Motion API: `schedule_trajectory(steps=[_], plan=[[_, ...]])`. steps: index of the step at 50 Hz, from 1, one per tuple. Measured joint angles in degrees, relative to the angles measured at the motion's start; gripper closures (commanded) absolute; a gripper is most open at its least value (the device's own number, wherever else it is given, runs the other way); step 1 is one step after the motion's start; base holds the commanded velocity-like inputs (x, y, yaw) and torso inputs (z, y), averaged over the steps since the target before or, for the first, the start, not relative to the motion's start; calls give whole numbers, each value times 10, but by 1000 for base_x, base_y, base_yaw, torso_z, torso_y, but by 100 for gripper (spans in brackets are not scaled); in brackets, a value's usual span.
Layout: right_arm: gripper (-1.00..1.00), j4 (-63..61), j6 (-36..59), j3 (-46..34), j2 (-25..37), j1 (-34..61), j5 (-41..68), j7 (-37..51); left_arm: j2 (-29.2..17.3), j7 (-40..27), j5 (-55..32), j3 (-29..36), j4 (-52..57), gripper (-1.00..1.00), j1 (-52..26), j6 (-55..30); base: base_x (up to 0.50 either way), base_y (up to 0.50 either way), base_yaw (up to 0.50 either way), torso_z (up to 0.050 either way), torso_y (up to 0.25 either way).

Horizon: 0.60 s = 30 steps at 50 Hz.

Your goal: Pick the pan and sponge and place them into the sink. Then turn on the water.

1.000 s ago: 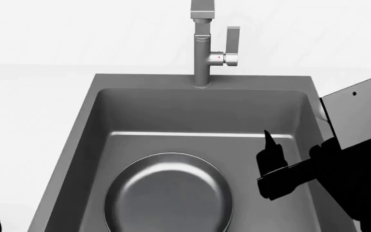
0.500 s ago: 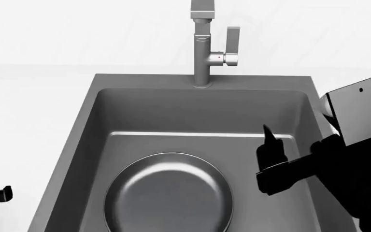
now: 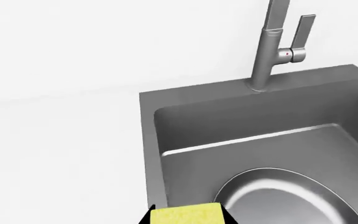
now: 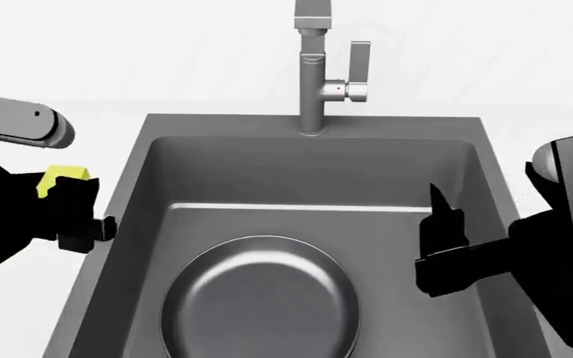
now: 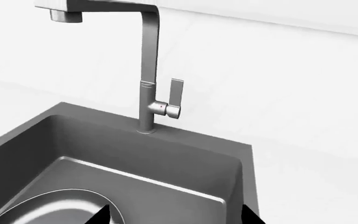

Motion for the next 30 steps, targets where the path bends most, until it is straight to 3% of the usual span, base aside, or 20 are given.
schedule_trajectory(steps=[30], plan=[[-100, -24, -18, 48, 17, -40, 19, 31, 125, 121, 97, 188, -152, 100, -72, 81, 0, 0, 0, 0, 0]])
